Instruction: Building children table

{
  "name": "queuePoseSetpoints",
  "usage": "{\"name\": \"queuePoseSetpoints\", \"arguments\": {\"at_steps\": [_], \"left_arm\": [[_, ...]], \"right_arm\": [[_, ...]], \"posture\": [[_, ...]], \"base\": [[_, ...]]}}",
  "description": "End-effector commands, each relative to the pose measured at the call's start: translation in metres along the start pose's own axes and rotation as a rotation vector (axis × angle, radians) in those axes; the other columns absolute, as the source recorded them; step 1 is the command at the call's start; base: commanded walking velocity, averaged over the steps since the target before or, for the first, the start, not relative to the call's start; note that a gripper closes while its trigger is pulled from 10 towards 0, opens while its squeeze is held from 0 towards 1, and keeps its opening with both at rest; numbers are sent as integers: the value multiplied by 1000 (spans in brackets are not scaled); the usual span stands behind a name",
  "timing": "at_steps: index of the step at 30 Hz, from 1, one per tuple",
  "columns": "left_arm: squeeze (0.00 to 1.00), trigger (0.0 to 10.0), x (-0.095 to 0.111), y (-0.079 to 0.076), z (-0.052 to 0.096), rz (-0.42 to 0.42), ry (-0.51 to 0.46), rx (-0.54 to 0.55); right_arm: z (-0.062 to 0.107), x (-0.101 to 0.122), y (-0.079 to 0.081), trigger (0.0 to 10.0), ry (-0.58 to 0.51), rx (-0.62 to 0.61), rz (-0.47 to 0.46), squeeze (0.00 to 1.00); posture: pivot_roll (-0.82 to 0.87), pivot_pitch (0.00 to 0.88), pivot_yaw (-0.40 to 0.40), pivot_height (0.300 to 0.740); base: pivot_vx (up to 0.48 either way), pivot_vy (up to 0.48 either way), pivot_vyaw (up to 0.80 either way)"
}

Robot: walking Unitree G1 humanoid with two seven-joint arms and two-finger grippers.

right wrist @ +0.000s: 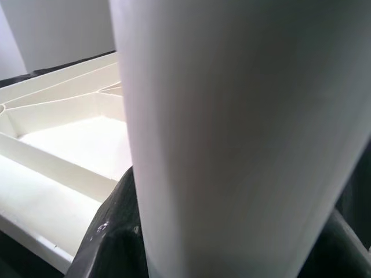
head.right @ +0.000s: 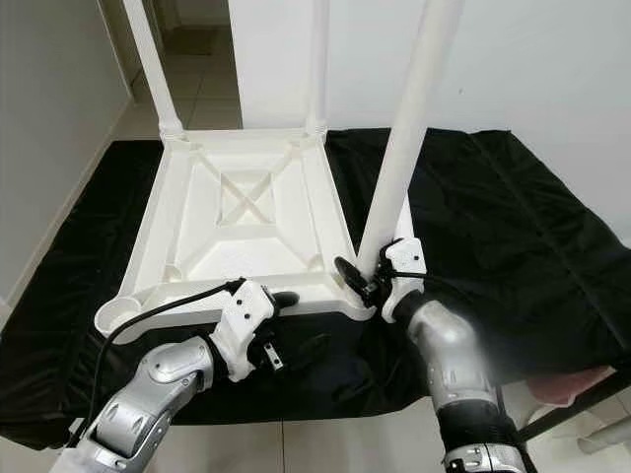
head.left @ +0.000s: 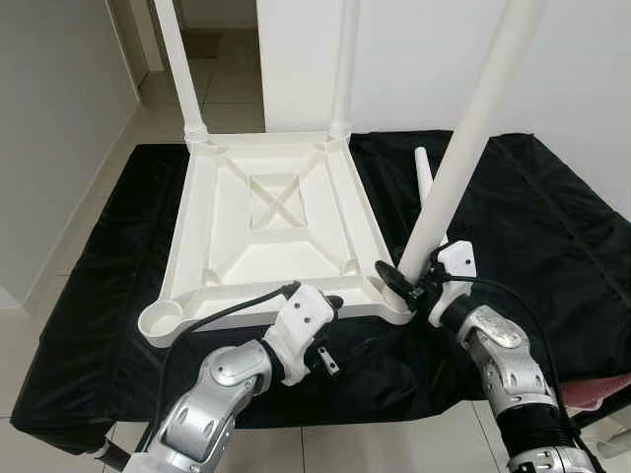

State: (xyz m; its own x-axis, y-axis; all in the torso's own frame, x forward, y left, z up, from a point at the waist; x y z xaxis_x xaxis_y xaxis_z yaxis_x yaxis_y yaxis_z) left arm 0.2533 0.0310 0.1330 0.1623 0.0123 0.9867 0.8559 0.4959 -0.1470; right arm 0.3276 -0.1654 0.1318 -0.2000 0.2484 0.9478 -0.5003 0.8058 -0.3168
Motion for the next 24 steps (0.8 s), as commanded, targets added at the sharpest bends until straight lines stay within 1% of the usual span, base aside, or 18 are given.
{"name": "queuePoseSetpoints", "arguments": {"at_steps": [1, 7, 9, 10, 11, 13, 14, 16, 17, 18, 19, 20, 21, 23, 24], "left_arm": [[0, 10000, -3, 1, 1, 1, 3, 29], [0, 10000, -3, 0, 0, 2, 5, 28], [0, 10000, -4, 0, 0, 2, 5, 29], [0, 10000, -4, 0, 0, 2, 5, 29], [0, 10000, -4, -1, 1, 2, 5, 30], [0, 10000, -4, -1, 1, 2, 5, 30], [0, 10000, -5, -1, 1, 4, 6, 32], [0, 10000, -5, -1, 1, 4, 6, 32], [0, 10000, -5, -2, 2, 6, 6, 33], [0, 10000, -5, -2, 2, 6, 6, 33], [0, 10000, -6, -2, 2, 7, 7, 32], [0, 10000, -6, -3, 2, 7, 7, 32], [0, 10000, -6, -3, 2, 7, 7, 32], [0, 10000, -6, -3, 2, 8, 8, 31], [0, 10000, -6, -3, 2, 8, 8, 31]], "right_arm": [[4, -14, 7, 10000, 45, -5, -70, 0], [3, -14, 8, 10000, 58, -28, -65, 0], [1, -14, 10, 10000, 81, -79, -61, 0], [1, -14, 10, 10000, 81, -79, -61, 0], [0, -12, 13, 10000, 86, -105, -64, 0], [0, -12, 13, 10000, 86, -105, -64, 0], [-1, -8, 19, 10000, 91, -155, -87, 0], [-1, -8, 19, 10000, 91, -155, -87, 0], [-2, -5, 23, 10000, 97, -204, -93, 0], [-2, -5, 23, 10000, 97, -204, -93, 0], [-3, -1, 31, 10000, 105, -276, -106, 0], [-2, 2, 36, 10000, 120, -354, -115, 0], [-2, 2, 36, 10000, 120, -354, -115, 0], [1, 4, 42, 10000, 157, -483, -110, 0], [1, 4, 42, 10000, 157, -483, -110, 0]], "posture": [[-59, 1, 0, 740], [-54, 0, -9, 740], [-54, 0, -9, 740], [-54, 0, -9, 740], [-50, 0, -16, 740], [-50, 0, -16, 740], [-48, 0, -19, 740], [-48, 0, -19, 740], [-48, 0, -20, 740], [-48, 0, -20, 740], [-49, 0, -22, 740], [-49, 0, -24, 740], [-49, 0, -24, 740], [-49, 0, -25, 740], [-49, 0, -25, 740]], "base": [[0, 0, 0], [0, 0, 0], [0, 0, 0], [0, 0, 0], [0, 0, 0], [0, 0, 0], [0, 0, 0], [0, 0, 0], [0, 0, 0], [0, 0, 0], [0, 0, 0], [0, 0, 0], [0, 0, 0], [0, 0, 0], [0, 0, 0]]}}
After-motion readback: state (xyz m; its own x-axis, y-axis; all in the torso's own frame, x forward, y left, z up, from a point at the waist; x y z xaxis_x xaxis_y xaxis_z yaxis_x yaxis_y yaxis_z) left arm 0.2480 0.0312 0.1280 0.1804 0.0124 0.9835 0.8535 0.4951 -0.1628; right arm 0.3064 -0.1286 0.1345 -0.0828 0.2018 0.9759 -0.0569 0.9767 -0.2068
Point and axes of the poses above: a point about 5 cm out from each wrist's last joint towards the gripper, its own z axis pointing back from the gripper into the wrist, its own x axis along the axis of the wrist's last joint, y = z × x, the point moved 2 cm from there along -z, pointing out of the wrist towards the gripper, and after that the axes turned 14 degrees about z, right-handed, at the moved point
